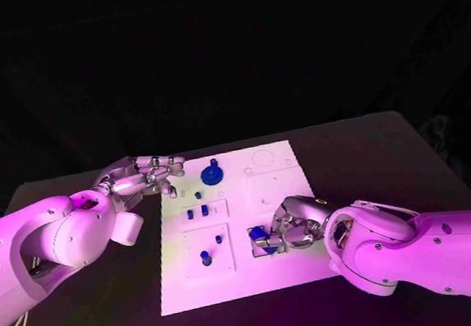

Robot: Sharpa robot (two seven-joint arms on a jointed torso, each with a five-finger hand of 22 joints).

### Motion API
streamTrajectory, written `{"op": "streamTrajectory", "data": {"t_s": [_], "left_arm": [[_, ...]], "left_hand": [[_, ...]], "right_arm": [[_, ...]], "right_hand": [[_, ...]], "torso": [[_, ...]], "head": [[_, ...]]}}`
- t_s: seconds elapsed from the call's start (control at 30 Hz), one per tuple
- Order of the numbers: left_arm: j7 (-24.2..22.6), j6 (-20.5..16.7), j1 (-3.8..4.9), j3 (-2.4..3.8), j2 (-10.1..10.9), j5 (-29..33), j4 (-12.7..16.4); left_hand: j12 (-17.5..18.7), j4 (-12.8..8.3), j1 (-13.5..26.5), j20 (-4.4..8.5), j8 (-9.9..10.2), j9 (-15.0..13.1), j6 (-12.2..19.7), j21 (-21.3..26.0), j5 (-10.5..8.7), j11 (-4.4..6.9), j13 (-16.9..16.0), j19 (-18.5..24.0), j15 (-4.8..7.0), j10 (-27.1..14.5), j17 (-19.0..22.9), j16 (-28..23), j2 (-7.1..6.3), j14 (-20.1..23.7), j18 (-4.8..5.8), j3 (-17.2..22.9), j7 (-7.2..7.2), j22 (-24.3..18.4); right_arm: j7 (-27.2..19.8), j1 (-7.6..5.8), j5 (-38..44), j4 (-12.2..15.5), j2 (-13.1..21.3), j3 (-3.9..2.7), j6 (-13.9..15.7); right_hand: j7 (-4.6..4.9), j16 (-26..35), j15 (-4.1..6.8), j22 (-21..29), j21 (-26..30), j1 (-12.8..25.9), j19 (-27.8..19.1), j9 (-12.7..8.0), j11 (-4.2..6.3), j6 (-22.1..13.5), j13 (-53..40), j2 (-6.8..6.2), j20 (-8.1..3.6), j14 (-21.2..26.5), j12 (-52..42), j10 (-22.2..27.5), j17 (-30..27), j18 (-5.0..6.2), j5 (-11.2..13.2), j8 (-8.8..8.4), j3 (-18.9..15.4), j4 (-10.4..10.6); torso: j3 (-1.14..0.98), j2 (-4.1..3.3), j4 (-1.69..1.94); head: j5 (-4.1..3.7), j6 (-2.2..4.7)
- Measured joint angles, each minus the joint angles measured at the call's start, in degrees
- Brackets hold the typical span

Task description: Assemble the parts on the task board

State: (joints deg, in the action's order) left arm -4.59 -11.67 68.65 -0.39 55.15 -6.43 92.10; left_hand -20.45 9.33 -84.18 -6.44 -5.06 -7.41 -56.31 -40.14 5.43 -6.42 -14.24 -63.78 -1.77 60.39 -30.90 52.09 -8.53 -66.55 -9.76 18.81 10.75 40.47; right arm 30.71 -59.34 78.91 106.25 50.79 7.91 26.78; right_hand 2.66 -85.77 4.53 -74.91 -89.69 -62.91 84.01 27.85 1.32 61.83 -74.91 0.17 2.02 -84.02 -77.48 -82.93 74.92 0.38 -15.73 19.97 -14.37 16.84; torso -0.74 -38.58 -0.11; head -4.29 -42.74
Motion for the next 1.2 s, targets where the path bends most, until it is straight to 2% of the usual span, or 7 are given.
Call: {"op": "streamTrajectory", "data": {"t_s": [0.27,0.47,0.73,0.93,1.2], "left_arm": [[0.0,0.0,0.0,0.0,0.0,0.0,0.0],[0.1,0.0,0.0,0.0,0.0,0.0,0.0],[0.2,0.0,0.0,0.0,0.1,0.0,0.0],[0.2,0.0,0.0,0.0,0.2,0.0,0.0],[0.3,0.0,0.0,0.0,0.2,-0.1,-0.1]], "left_hand": [[-0.4,0.0,0.0,0.0,-0.2,0.0,0.2,0.2,0.0,0.21,0.0,0.0,0.0,-0.2,0.1,0.0,0.0,0.0,0.0,0.0,0.21,-0.1],[-0.4,0.1,0.0,0.0,-0.2,0.0,0.2,0.2,0.0,0.21,0.0,0.0,0.0,-0.2,0.1,0.0,0.0,0.0,0.01,-0.1,0.21,-0.1],[-0.4,0.1,0.0,0.0,-0.2,0.0,0.2,0.2,0.0,0.2,0.0,0.0,-0.01,-0.2,0.1,0.0,0.0,0.0,0.01,-0.1,0.21,-0.1],[-0.4,0.1,0.0,0.0,-0.2,0.0,0.2,0.2,0.0,0.2,0.0,0.0,0.0,-0.2,0.1,0.0,0.0,0.0,0.0,-0.1,0.2,-0.1],[-0.4,0.1,0.0,0.0,-0.2,0.0,0.2,0.2,0.0,0.2,0.0,0.0,-0.01,-0.2,0.0,0.0,0.0,0.0,0.0,-0.1,0.2,-0.1]], "right_arm": [[0.7,0.0,1.0,-0.3,-0.3,0.0,0.0],[0.8,0.0,1.5,-0.1,-0.2,0.0,0.0],[0.6,0.0,1.8,1.2,0.6,0.0,0.0],[-0.1,0.04,1.7,2.3,1.7,0.0,-0.2],[-1.2,0.2,1.0,2.5,1.6,0.02,-1.3]], "right_hand": [[0.0,0.0,0.0,0.0,0.0,3.3,0.0,0.7,0.0,0.0,0.0,-2.4,0.0,0.0,0.2,0.0,0.0,0.0,1.3,0.0,0.4,0.1],[0.0,0.0,0.0,0.0,0.0,3.3,0.0,1.0,0.0,0.0,0.0,-2.45,0.0,0.0,0.2,0.0,0.0,0.0,1.2,-0.01,1.7,0.0],[0.0,0.0,-0.01,0.0,0.0,3.3,0.0,1.2,0.0,0.0,0.0,-2.43,0.01,0.0,0.2,0.0,0.0,0.0,-0.1,-0.01,2.2,-0.1],[0.0,0.0,-0.01,0.0,0.0,2.2,0.0,1.5,-0.01,0.0,0.0,-1.27,0.01,0.0,0.2,0.0,0.0,0.0,-1.3,0.2,2.5,-0.3],[0.0,0.0,-0.01,0.0,0.0,2.1,0.0,1.6,0.0,0.0,0.0,-1.24,0.01,0.0,0.2,0.0,0.0,0.0,-1.7,0.2,2.5,-0.3]], "torso": [[-0.01,0.02,-0.03],[-0.02,0.02,-0.03],[-0.05,0.02,-0.03],[-0.03,0.02,-0.03],[0.01,0.03,-0.04]], "head": [[-0.19,0.07],[-0.26,0.13],[-0.22,-0.03],[-0.22,-0.13],[-0.27,-0.14]]}}
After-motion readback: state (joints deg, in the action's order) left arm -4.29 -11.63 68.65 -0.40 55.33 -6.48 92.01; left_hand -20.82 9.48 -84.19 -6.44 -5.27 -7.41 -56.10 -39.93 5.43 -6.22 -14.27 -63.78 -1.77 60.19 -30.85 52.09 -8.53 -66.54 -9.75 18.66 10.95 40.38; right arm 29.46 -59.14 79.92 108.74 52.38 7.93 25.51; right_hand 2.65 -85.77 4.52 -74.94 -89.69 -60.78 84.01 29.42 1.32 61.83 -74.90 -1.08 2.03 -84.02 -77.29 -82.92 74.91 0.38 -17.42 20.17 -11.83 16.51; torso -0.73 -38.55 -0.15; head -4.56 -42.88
